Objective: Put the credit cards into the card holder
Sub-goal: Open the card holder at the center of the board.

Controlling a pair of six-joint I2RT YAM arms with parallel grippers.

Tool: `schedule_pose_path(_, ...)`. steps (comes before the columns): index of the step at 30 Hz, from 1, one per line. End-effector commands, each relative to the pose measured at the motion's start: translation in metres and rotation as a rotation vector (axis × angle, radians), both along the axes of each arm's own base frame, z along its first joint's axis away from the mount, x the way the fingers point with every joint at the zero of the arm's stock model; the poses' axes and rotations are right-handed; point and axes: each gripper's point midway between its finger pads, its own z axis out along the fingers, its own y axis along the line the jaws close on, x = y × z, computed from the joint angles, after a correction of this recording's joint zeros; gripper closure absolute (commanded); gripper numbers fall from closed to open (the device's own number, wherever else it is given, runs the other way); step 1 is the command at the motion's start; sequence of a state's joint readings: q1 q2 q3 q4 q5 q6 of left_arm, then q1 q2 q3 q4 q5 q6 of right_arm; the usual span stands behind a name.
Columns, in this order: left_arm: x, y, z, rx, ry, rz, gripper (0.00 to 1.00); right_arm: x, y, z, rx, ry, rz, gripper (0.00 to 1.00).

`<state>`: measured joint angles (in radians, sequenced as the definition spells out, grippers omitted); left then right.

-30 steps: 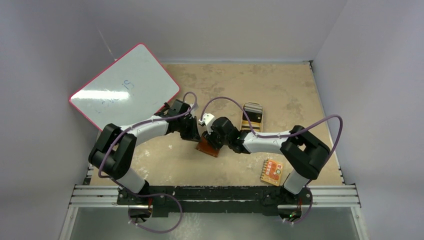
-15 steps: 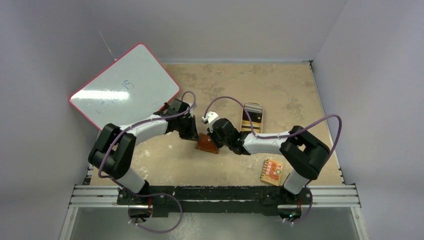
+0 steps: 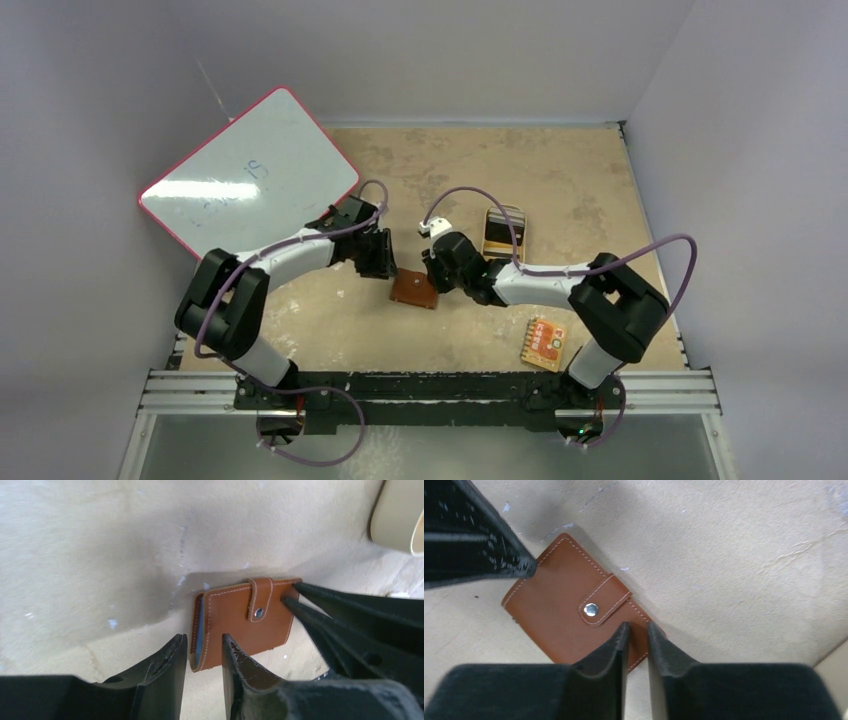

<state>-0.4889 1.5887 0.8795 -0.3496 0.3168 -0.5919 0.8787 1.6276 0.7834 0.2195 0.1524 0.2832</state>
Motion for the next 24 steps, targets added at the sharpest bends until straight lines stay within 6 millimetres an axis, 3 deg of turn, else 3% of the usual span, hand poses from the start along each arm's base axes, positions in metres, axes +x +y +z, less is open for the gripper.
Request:
schedule_pose_path(1,0.035,0.019,0.039,0.045,-0.139,0.174,0.65,0.003,0.019,0.02,0.092,0.026,-0.024,0.72)
schedule_pose_path(6,0.016,0.028,0.044,0.018,-0.112,0.259,0.6,0.0,0.018,0.002,0.083,0.09,-0.033,0.61)
schedule_pose_path(14,-0.014,0.025,0.032,-0.1,-0.056,0.314,0.71,-0.019,0.015,-0.01,0.09,0.173,-0.003,0.55)
schedule_pose_path(21,-0.024,0.014,0.016,-0.183,-0.016,0.306,0.73,-0.071,0.025,-0.017,0.206,0.404,-0.021,0.55)
schedule_pose_path(24,-0.02,0.012,0.012,-0.193,-0.024,0.305,0.73,-0.084,0.03,-0.005,0.229,0.432,-0.029,0.56)
